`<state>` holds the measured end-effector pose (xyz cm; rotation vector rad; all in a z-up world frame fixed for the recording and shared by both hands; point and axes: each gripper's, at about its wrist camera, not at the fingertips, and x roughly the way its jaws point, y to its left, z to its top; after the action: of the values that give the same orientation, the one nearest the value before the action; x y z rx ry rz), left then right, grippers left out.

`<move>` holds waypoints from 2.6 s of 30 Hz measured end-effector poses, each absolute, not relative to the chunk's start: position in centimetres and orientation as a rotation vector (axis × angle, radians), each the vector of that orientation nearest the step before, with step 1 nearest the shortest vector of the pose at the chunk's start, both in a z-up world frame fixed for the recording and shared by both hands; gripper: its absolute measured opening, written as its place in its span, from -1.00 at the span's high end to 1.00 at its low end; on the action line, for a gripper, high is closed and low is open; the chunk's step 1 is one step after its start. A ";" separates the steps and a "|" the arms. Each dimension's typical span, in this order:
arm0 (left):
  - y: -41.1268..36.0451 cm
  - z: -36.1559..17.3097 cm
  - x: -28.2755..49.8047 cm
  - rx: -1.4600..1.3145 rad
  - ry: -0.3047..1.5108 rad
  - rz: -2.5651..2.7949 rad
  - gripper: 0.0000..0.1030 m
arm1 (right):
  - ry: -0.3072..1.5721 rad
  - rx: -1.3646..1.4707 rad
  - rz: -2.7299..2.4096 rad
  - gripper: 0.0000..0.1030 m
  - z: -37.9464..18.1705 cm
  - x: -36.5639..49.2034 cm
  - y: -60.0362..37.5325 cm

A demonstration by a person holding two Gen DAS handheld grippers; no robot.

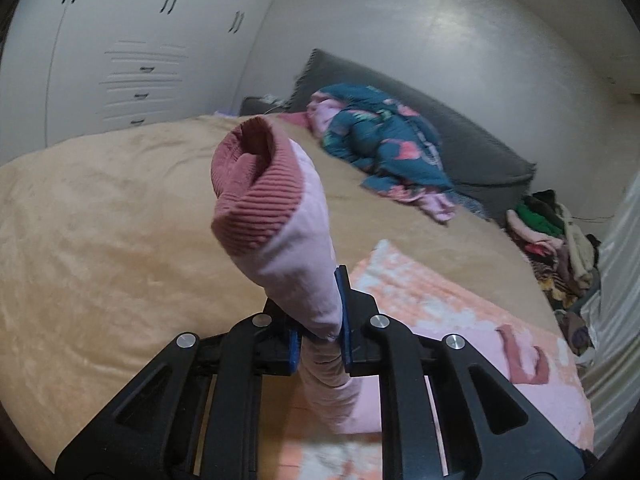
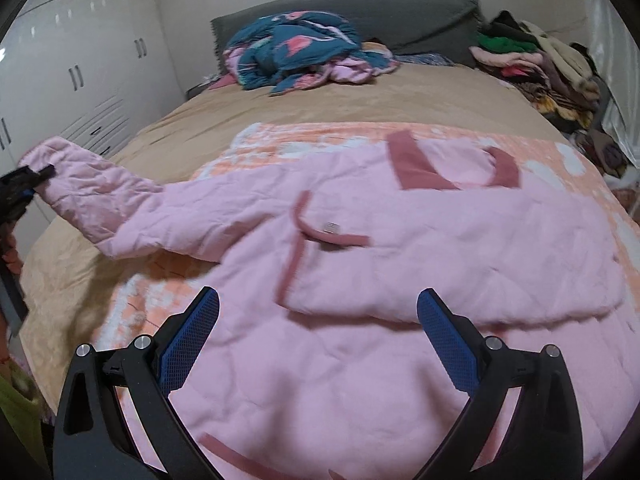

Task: Fold large clothes
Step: 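Grasp the sleeve cuff with the left tool and lift it up, then fold the held sleeve across the jacket front and open the left tool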

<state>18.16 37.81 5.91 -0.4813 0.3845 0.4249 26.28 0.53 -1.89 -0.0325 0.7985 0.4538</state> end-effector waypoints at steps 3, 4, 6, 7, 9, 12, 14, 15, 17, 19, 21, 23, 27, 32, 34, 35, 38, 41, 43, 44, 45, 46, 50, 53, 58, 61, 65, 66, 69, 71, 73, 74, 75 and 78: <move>36.3 6.8 17.8 -0.485 0.370 0.394 0.88 | 0.789 -0.029 0.429 -0.92 -1.7 26.0 -1.4; 35.8 7.0 17.8 -0.491 0.371 0.383 0.89 | 0.787 -0.028 0.424 -0.92 -1.8 25.9 -1.9; 34.7 7.8 17.8 -0.471 0.374 0.370 0.90 | 0.778 -0.025 0.418 -0.92 -1.6 25.7 -2.8; 34.0 8.2 17.9 -0.454 0.376 0.367 0.91 | 0.774 -0.025 0.419 -0.92 -1.6 25.5 -3.1; 33.0 9.1 18.4 -0.428 0.380 0.358 0.91 | 0.764 -0.018 0.415 -0.92 -1.3 25.2 -3.9; 31.4 10.2 18.7 -0.394 0.376 0.350 0.92 | 0.757 0.007 0.413 -0.92 -0.7 25.0 -4.9; 30.3 10.9 19.0 -0.382 0.375 0.342 0.92 | 0.741 0.034 0.406 -0.92 0.2 24.7 -6.1; 29.6 11.2 19.2 -0.379 0.376 0.334 0.92 | 0.731 0.046 0.398 -0.92 0.8 24.5 -6.7; 28.2 11.9 19.7 -0.364 0.373 0.324 0.92 | 0.712 0.072 0.383 -0.92 1.8 24.2 -8.2; 26.9 12.5 20.0 -0.350 0.370 0.314 0.92 | 0.690 0.094 0.357 -0.92 2.9 23.8 -10.0; 25.8 13.0 20.3 -0.343 0.370 0.304 0.92 | 0.672 0.099 0.328 -0.92 3.9 23.3 -11.6; 24.7 13.5 20.7 -0.332 0.372 0.297 0.93 | 0.655 0.102 0.307 -0.92 4.5 22.7 -13.3; 23.0 13.8 21.4 -0.313 0.381 0.284 0.93 | 0.642 0.107 0.267 -0.92 4.7 21.7 -16.8; 20.5 14.3 21.7 -0.289 0.388 0.269 0.93 | 0.636 0.111 0.206 -0.92 4.3 20.7 -20.2; 19.6 14.7 21.7 -0.278 0.390 0.260 0.93 | 0.638 0.124 0.205 -0.92 4.2 20.4 -20.9; 19.1 14.8 21.8 -0.276 0.391 0.252 0.93 | 0.638 0.128 0.203 -0.92 4.2 20.2 -21.2; 18.0 15.3 21.9 -0.273 0.391 0.238 0.93 | 0.632 0.142 0.206 -0.92 4.3 19.7 -21.7; 17.0 15.7 21.9 -0.260 0.390 0.228 0.93 | 0.622 0.161 0.207 -0.92 4.5 19.3 -22.6; 16.3 16.0 22.0 -0.253 0.385 0.218 0.93 | 0.619 0.171 0.205 -0.92 4.6 19.2 -23.1; 16.0 16.1 22.0 -0.249 0.383 0.214 0.93 | 0.619 0.175 0.203 -0.92 4.6 19.2 -23.3; 15.7 16.2 22.0 -0.246 0.383 0.209 0.93 | 0.619 0.178 0.201 -0.92 4.6 19.2 -23.4; 15.2 16.3 22.1 -0.242 0.382 0.205 0.93 | 0.616 0.183 0.201 -0.92 4.6 19.2 -23.6; 13.8 16.4 22.3 -0.226 0.383 0.185 0.93 | 0.609 0.193 0.195 -0.92 4.8 19.1 -24.6; 12.9 16.4 22.5 -0.220 0.388 0.172 0.93 | 0.600 0.205 0.187 -0.92 4.8 18.8 -25.4; 11.0 16.4 22.8 -0.197 0.393 0.150 0.93 | 0.604 0.223 0.180 -0.92 4.3 18.5 -26.5; 9.9 16.4 23.1 -0.181 0.398 0.134 0.93 | 0.599 0.230 0.172 -0.92 4.2 18.4 -27.1; 7.9 16.2 23.7 -0.156 0.409 0.109 0.93 | 0.600 0.249 0.161 -0.92 4.0 18.5 -28.3; 7.4 16.1 23.9 -0.152 0.411 0.102 0.93 | 0.599 0.253 0.160 -0.92 3.9 18.5 -28.6; 5.9 15.7 24.5 -0.142 0.424 0.081 0.93 | 0.601 0.256 0.155 -0.92 3.6 18.6 -29.5; 4.6 15.4 24.9 -0.130 0.432 0.066 0.93 | 0.602 0.258 0.147 -0.92 3.4 18.6 -30.0; 3.5 15.1 25.2 -0.120 0.441 0.051 0.93 | 0.607 0.265 0.143 -0.92 3.1 18.7 -30.6; 2.7 15.0 25.5 -0.113 0.447 0.043 0.93 | 0.609 0.267 0.140 -0.92 3.0 18.8 -30.9; 2.4 14.9 25.6 -0.111 0.451 0.037 0.93 | 0.610 0.269 0.137 -0.92 2.8 18.8 -31.2; 0.7 14.4 26.3 -0.098 0.469 0.017 0.93 | 0.612 0.285 0.130 -0.92 2.2 19.0 -32.2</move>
<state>26.34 0.69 14.39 -0.0982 0.4695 0.0166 19.03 -32.18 2.22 0.2847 0.6125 0.1305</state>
